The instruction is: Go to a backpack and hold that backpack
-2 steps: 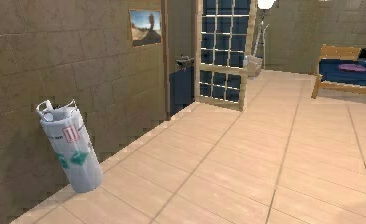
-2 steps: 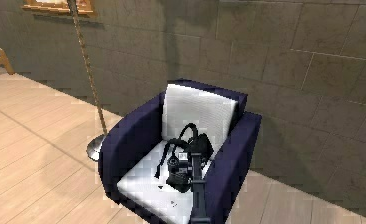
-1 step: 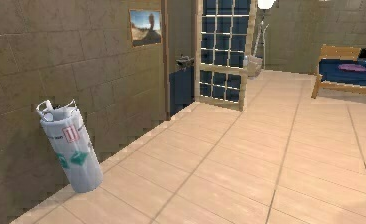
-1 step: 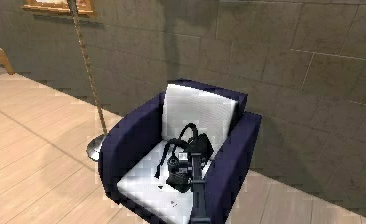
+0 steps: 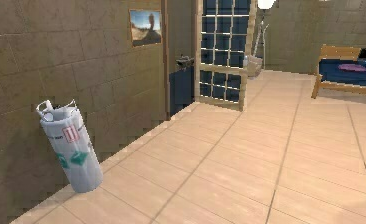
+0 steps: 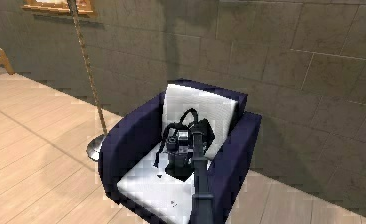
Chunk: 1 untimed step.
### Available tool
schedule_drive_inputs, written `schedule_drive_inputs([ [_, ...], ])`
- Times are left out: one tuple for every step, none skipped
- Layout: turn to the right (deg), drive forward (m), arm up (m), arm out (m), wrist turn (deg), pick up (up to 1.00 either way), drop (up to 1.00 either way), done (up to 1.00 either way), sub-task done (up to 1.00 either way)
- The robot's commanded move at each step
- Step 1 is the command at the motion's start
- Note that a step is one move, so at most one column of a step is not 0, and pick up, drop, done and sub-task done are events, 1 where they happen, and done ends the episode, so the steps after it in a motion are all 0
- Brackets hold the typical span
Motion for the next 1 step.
schedule_drive_inputs([
  [0.0, 0.00, 0.00, 0.00, 0.0, 0.00, 0.00, 1.00, 0.00],
])
